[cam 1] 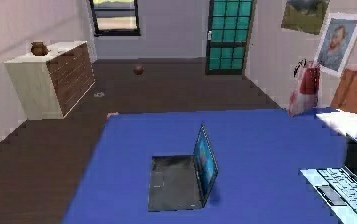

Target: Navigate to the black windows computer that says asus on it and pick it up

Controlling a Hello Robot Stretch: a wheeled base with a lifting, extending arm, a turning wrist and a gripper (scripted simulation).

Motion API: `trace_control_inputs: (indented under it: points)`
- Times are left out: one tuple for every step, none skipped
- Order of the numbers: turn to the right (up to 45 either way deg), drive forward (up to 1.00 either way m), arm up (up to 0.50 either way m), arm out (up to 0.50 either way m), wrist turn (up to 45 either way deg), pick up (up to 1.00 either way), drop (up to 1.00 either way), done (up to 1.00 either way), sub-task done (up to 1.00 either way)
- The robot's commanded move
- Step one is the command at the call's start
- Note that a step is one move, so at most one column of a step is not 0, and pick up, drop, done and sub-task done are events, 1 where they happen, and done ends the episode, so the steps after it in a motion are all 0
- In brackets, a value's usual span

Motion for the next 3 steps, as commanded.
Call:
trace_control_inputs:
  points:
    - [-45.0,0.00,0.00,0.00,0.0,0.00,0.00,0.00,0.00]
    - [-39.0,0.00,0.00,0.00,0.0,0.00,0.00,0.00,0.00]
    - [0.0,0.00,0.50,0.00,0.0,0.00,0.00,0.00,0.00]
